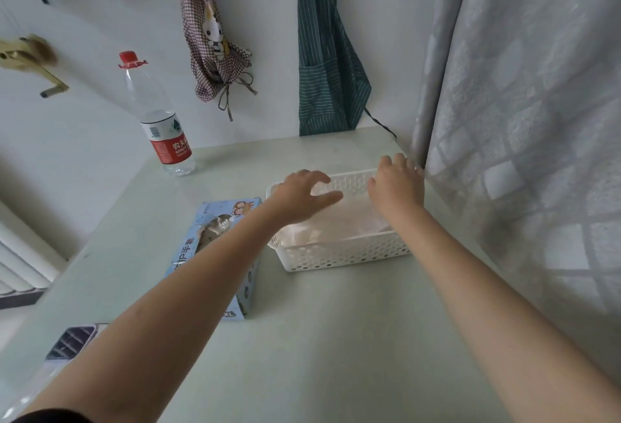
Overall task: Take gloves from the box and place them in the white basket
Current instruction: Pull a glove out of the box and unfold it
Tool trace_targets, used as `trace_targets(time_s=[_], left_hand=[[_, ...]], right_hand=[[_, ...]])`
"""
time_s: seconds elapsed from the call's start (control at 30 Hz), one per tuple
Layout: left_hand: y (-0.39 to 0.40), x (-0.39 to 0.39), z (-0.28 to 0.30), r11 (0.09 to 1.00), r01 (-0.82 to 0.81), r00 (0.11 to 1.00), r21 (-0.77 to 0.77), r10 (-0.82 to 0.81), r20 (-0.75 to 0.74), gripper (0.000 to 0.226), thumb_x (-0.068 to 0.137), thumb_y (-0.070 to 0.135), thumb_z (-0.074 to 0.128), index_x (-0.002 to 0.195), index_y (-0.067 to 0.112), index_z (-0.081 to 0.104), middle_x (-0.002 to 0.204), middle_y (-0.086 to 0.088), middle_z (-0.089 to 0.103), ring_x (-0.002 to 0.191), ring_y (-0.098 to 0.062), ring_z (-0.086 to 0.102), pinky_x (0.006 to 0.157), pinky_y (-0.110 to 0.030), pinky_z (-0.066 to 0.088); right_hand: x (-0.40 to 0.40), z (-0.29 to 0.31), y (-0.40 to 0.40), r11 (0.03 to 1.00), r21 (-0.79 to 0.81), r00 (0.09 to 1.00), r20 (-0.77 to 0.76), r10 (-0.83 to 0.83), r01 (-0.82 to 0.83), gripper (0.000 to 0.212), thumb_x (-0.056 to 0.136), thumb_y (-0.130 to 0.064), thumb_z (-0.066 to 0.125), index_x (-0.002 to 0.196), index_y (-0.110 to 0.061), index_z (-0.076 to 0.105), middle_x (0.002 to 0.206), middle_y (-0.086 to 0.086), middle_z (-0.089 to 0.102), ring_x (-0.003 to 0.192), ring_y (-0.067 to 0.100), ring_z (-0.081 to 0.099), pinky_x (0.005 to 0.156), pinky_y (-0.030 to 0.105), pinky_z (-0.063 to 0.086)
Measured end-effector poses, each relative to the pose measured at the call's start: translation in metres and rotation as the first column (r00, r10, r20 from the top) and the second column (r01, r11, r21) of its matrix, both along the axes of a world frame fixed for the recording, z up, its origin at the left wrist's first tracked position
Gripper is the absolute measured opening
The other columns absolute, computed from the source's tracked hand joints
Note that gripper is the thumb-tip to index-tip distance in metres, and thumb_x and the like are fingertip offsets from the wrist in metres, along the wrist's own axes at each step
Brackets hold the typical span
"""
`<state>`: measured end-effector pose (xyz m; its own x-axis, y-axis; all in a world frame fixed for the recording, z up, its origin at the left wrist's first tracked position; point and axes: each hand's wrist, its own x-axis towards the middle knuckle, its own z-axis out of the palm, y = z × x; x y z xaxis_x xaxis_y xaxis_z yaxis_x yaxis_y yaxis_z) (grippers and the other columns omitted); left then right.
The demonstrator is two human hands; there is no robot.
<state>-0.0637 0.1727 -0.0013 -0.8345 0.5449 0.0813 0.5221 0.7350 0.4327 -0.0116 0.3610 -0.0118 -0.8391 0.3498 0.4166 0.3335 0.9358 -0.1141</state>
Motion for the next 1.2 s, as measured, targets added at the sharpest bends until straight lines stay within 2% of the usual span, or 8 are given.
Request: trace_targets(time_s=[0.1,0.17,0.27,0.53,0.73,0.83,1.03,1.2], left_hand=[[-0.033,-0.002,0.015,0.973,-0.124,0.985,0.194,0.144,-0.091,0.021,0.093,0.037,0.058,0.105,0.023,0.07,0.112,0.0,0.065,0.104,-0.018,0.059,0.086,-0.03,0.046],[-0.057,-0.005,0.021,0.942,-0.245,0.96,0.229,0.27,-0.081,0.02,0.091,0.026,0.054,0.094,0.017,0.072,0.1,0.001,0.07,0.091,-0.019,0.065,0.077,-0.029,0.051],[-0.1,-0.009,0.023,0.881,-0.406,0.906,0.242,0.424,-0.023,0.024,0.085,0.023,0.051,0.088,0.012,0.072,0.087,-0.005,0.072,0.08,-0.027,0.068,0.074,-0.038,0.058],[-0.188,0.001,-0.006,0.852,-0.518,0.855,0.071,0.513,0.072,0.008,0.082,0.021,0.062,0.079,0.027,0.066,0.087,0.006,0.062,0.076,-0.015,0.061,0.068,-0.028,0.051],[-0.202,0.009,-0.033,0.788,-0.576,0.811,0.219,0.583,0.036,0.01,0.088,0.026,0.061,0.094,0.026,0.069,0.093,0.005,0.061,0.083,-0.017,0.057,0.064,-0.027,0.041],[-0.2,0.014,-0.044,0.763,-0.569,0.787,0.305,0.613,-0.065,0.016,0.091,0.024,0.058,0.102,0.022,0.07,0.103,0.0,0.059,0.098,-0.02,0.056,0.071,-0.031,0.045],[-0.201,0.012,-0.056,0.773,-0.54,0.812,0.332,0.582,-0.034,0.018,0.091,0.026,0.06,0.103,0.019,0.072,0.109,-0.006,0.058,0.108,-0.025,0.052,0.083,-0.037,0.048],[-0.207,0.013,-0.048,0.761,-0.489,0.832,0.425,0.554,-0.035,0.017,0.088,0.024,0.061,0.103,0.023,0.07,0.103,-0.001,0.057,0.1,-0.02,0.056,0.081,-0.036,0.049]], right_hand=[[-0.004,0.011,-0.027,0.997,-0.003,0.996,-0.034,0.081,-0.081,0.018,0.094,-0.016,0.046,0.106,-0.006,0.056,0.11,0.013,0.056,0.104,0.031,0.051,0.078,0.038,0.035],[-0.008,0.018,-0.05,0.987,-0.01,0.986,-0.052,0.158,-0.159,0.016,0.095,-0.015,0.044,0.101,-0.007,0.056,0.105,0.012,0.056,0.098,0.03,0.051,0.075,0.037,0.032],[-0.016,0.024,-0.091,0.949,-0.075,0.951,-0.05,0.304,-0.307,0.018,0.095,-0.016,0.042,0.097,-0.009,0.058,0.099,0.008,0.056,0.093,0.027,0.051,0.08,0.038,0.039],[-0.028,0.018,-0.2,0.698,-0.414,0.721,0.129,0.681,-0.584,0.017,0.091,-0.013,0.052,0.089,-0.007,0.068,0.09,0.003,0.065,0.089,0.024,0.06,0.072,0.032,0.049],[-0.038,-0.006,-0.236,0.744,-0.406,0.742,0.203,0.639,-0.531,0.015,0.09,-0.017,0.058,0.099,-0.013,0.069,0.108,0.003,0.067,0.098,0.023,0.062,0.085,0.038,0.053],[-0.041,-0.017,-0.24,0.78,-0.386,0.784,0.192,0.59,-0.492,0.012,0.089,-0.019,0.06,0.099,-0.018,0.067,0.107,0.001,0.066,0.095,0.023,0.062,0.081,0.036,0.053],[-0.04,-0.013,-0.243,0.813,-0.349,0.834,0.134,0.536,-0.466,0.015,0.087,-0.016,0.049,0.085,-0.018,0.064,0.092,0.0,0.064,0.085,0.023,0.061,0.07,0.034,0.052],[-0.03,0.028,-0.237,0.596,-0.628,0.832,-0.156,0.533,-0.5,0.012,0.087,-0.016,0.053,0.091,-0.006,0.057,0.085,0.005,0.059,0.072,0.019,0.055,0.07,0.038,0.051]])
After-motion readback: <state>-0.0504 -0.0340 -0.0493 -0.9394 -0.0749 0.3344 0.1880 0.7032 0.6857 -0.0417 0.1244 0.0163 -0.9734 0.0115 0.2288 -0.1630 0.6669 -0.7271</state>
